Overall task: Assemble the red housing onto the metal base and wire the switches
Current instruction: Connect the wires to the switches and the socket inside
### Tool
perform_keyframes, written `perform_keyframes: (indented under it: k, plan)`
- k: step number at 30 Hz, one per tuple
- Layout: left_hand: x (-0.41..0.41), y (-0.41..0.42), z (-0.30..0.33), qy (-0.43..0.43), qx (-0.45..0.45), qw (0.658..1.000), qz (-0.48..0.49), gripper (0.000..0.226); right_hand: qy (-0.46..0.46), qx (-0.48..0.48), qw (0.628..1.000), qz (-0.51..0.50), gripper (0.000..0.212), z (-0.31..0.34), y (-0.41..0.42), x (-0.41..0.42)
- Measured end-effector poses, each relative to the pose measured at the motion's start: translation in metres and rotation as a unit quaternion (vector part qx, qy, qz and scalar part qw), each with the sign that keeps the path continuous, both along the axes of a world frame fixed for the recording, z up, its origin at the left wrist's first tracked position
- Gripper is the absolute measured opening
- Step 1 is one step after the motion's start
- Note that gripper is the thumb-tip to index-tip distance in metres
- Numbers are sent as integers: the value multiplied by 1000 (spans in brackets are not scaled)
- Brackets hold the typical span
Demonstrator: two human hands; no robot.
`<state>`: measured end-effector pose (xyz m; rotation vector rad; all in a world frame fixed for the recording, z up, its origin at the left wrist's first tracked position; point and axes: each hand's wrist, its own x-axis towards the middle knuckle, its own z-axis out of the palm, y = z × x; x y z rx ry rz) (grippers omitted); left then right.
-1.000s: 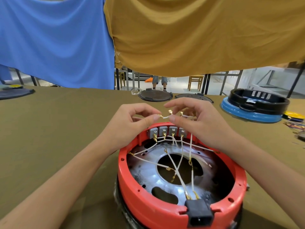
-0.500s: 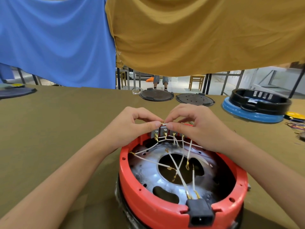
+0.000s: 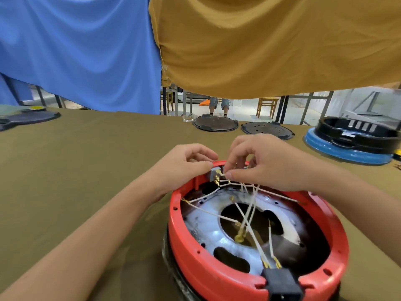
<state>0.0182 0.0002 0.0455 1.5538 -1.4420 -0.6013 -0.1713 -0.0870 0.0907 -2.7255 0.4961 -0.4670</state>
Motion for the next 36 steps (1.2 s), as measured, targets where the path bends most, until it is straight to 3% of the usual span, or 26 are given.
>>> perform_keyframes:
  k: [3, 8, 36]
  plan:
    - [-2, 1, 1, -12, -23, 1000, -2, 13, -12, -4, 1000, -6, 5, -9, 6, 2]
    - [-4, 3, 5, -101, -52, 993, -8, 14, -52, 30, 998, -33, 9, -16, 3, -2]
    - [-7, 4, 7, -124, -31, 992, -6, 15, -41, 49, 997, -32, 6, -20, 2, -2]
